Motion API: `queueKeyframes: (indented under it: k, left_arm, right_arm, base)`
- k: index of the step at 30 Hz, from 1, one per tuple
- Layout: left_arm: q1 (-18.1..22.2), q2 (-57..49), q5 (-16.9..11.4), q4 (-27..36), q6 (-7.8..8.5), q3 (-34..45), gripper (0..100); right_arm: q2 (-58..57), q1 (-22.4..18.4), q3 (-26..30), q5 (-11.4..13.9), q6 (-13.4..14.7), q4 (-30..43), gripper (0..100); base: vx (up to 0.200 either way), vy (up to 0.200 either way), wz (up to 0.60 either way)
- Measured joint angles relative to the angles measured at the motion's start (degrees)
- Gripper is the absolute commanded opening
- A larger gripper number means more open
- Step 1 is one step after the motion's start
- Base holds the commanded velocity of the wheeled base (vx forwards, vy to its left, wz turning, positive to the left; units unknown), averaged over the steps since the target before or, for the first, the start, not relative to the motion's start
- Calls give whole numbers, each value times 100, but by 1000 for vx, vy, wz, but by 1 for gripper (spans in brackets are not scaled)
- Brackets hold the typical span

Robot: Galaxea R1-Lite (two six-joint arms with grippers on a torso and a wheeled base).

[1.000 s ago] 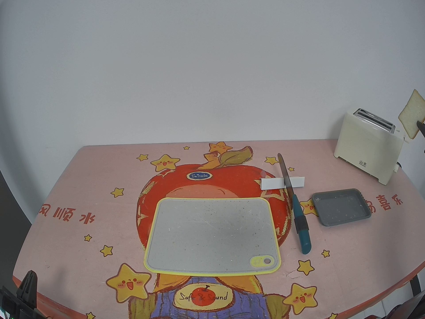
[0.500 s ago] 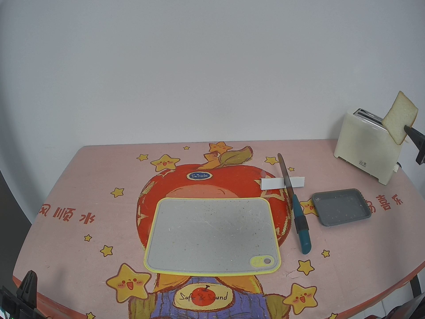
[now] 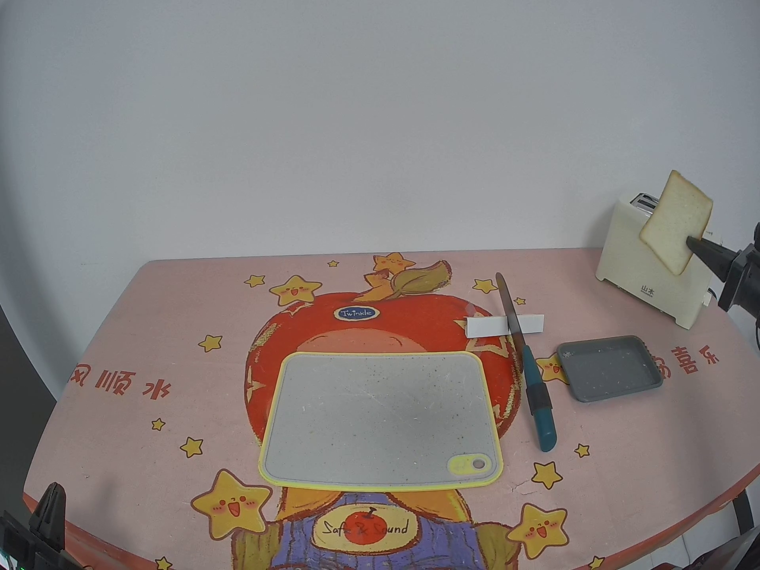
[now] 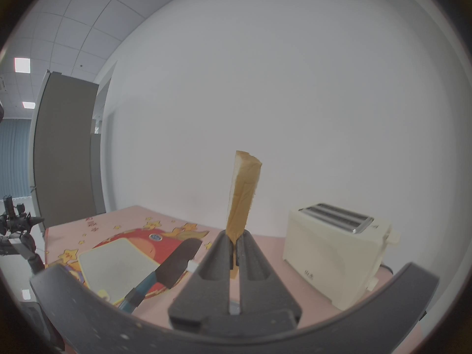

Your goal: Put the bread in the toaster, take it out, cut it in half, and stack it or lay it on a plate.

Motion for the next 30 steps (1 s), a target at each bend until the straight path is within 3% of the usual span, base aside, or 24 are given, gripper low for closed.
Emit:
queueKeyframes:
  k: [8, 19, 25, 30]
  left_arm:
    - [-4, 0, 0, 0, -5, 0, 0]
    - [-9, 0, -50, 0, -13, 0, 0]
    - [-9, 0, -45, 0, -13, 0, 0]
    - [-4, 0, -45, 2, -20, 0, 0]
  right_arm:
    - [95, 435, 52, -55, -174, 84, 0]
    - [146, 499, -44, -98, -187, 104, 0]
    - [244, 518, -501, -40, -189, 539, 0]
    - [419, 507, -1095, 149, -194, 706, 0]
  base:
    - [0, -200, 0]
    - [0, -200, 0]
    - [0, -33, 0]
    - [0, 0, 0]
